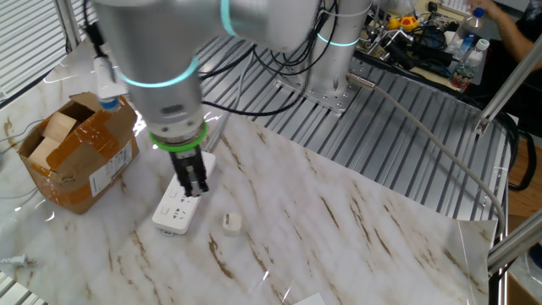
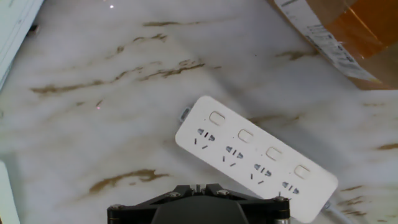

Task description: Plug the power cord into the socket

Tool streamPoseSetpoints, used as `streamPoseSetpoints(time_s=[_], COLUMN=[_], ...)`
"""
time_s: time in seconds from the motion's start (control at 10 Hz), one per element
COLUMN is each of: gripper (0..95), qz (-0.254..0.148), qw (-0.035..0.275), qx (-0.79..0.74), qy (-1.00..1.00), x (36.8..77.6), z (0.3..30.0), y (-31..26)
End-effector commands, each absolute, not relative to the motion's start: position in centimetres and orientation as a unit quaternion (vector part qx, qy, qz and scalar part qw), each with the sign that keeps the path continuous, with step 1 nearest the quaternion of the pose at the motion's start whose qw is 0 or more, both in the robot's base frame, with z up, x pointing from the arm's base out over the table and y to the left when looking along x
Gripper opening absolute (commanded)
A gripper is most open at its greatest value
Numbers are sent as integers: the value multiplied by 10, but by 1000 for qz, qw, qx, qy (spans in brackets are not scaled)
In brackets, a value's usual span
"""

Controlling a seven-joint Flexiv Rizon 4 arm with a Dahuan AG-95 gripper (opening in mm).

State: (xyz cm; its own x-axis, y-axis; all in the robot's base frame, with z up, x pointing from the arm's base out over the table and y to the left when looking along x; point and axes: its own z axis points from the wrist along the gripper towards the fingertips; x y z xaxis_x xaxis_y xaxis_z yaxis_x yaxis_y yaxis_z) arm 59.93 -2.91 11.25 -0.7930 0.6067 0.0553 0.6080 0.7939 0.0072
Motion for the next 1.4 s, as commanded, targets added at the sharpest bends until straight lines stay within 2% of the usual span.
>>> streamPoseSetpoints(time_s=[0.1,0.3,0.5,0.7,0.8,1.2,1.4], gripper=[0,0,0,0,0,0,0], qz=[3,1,21,10,5,-3,-12], qw=[21,27,26,29,12,2,8], qx=[-292,-299,-280,-247,-241,-229,-243], qy=[-956,-954,-959,-968,-970,-973,-970], x=[594,593,590,588,583,570,564], z=[123,124,126,129,139,167,176], y=[-25,-24,-20,-15,-5,17,23])
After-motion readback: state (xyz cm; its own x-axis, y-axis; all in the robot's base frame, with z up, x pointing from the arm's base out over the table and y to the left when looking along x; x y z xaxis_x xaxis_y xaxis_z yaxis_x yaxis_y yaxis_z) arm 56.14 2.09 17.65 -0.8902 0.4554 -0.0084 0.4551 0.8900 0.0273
